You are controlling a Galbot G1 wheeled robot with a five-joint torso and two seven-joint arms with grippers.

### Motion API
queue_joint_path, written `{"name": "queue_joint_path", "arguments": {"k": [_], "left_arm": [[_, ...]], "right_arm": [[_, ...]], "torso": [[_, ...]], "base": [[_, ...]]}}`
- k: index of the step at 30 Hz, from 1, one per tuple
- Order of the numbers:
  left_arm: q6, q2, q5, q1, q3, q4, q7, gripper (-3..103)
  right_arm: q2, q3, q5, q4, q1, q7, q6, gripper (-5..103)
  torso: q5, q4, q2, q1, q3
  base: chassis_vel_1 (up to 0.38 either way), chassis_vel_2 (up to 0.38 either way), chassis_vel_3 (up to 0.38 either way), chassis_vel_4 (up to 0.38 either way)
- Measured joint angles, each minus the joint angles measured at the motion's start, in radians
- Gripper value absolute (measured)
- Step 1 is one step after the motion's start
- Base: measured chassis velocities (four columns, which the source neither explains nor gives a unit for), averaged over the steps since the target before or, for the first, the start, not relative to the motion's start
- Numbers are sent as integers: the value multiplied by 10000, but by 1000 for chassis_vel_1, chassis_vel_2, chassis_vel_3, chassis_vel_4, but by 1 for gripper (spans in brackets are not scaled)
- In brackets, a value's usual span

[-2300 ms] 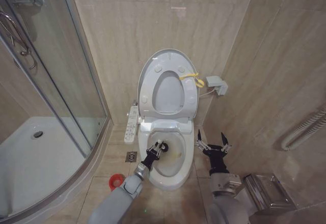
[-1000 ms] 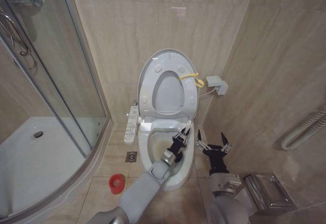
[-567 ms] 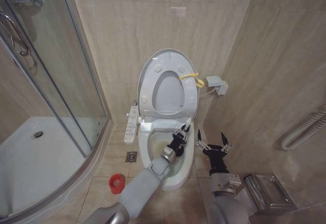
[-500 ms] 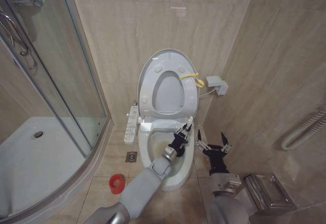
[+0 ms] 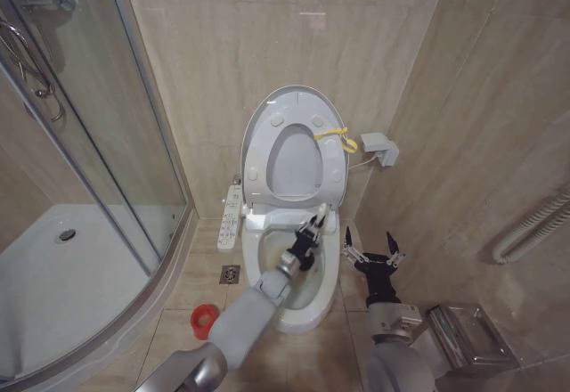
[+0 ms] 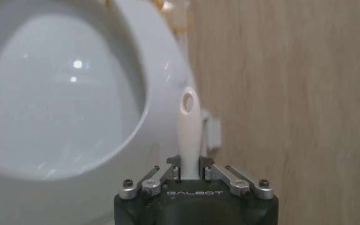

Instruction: Open the toilet lid, clean the toilet bowl with a toilet brush, close the toilet lid, and flush.

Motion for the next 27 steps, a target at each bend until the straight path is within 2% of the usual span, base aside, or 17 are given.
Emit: {"name": "queue_joint_path", "arguments": {"k": [4, 12, 19, 27], "left_arm": [[165, 26, -170, 344, 300, -471, -3, 19], [149, 270, -22, 519, 493, 86, -73, 19], [169, 270, -12, 407, 462, -648, -145, 19], [177, 209, 232, 577, 490, -218, -128, 19]], "right_arm": [[0, 0, 0, 0, 0, 0, 0, 100], [0, 0, 0, 0, 0, 0, 0, 100], [0, 0, 0, 0, 0, 0, 0, 100], [0, 0, 0, 0, 0, 0, 0, 100]], "torso": [[-1, 1, 0, 0, 0], [0, 7, 0, 0, 0], [0, 0, 0, 0, 0], [0, 4, 0, -1, 0]], "base": [[0, 0, 0, 0], [0, 0, 0, 0], [0, 0, 0, 0], [0, 0, 0, 0]]}}
